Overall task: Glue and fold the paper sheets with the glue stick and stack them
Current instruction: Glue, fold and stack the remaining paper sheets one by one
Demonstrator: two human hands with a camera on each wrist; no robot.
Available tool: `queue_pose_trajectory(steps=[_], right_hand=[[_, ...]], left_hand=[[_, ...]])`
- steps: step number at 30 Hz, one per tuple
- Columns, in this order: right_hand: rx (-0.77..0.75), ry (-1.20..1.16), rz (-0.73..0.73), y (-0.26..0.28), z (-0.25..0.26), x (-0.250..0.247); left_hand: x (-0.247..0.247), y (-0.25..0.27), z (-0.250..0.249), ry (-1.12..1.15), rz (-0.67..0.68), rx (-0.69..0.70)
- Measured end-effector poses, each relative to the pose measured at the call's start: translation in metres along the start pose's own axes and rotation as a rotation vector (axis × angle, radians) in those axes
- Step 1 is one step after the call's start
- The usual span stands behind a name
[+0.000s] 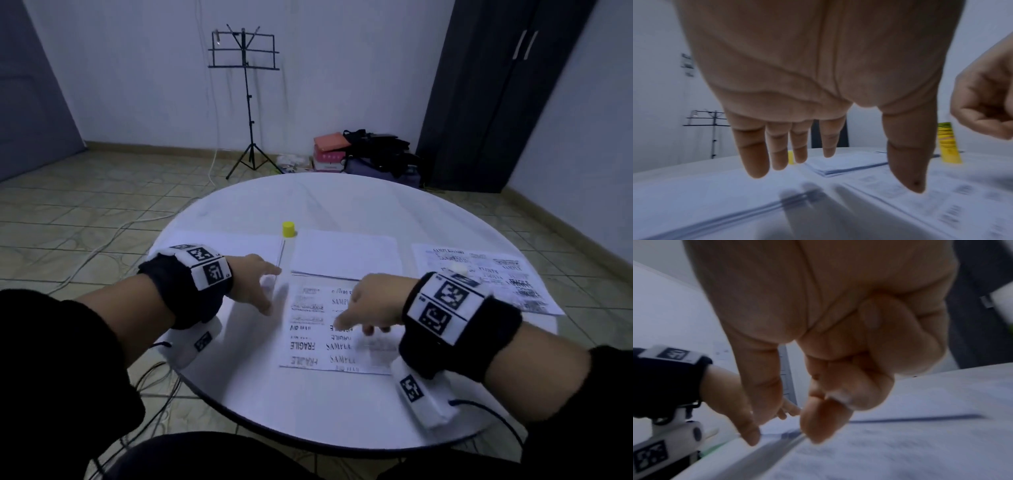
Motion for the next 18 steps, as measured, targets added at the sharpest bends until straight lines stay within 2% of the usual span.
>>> queue_pose_trajectory(steps=[4,6,11,18], right_hand=[[-0.1,0.066,-0.114,-0.05,0.061,-0.014],[-0.094,0.118,-0.168,-0.077,0.08,-0.018],[-0.069,0.154,-0.196,-0.134,0.104,-0.015],[-0.049,0.331,-0.083,-0.17,0.126,-0.006]], left_hand=[[-0.01,-0.009,0.057,-0.044,-0.04,-0.227],[-0.011,-0.012,0.081,-0.067,-0.033,-0.298],[-0.006,-0.02,0.11,-0.063,0.027,-0.316],[-0.003,-0.034,0.124,0.005,-0.015,-0.331]])
Point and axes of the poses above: each hand's wrist, its own y-axis away from the middle knuckle, its own x-axis out of the palm, z = x × y, the point moved 4 cm from there along -y, towards the middle knuckle, and after that the axes turned 11 degrees about -z, right-handed, at the moved point
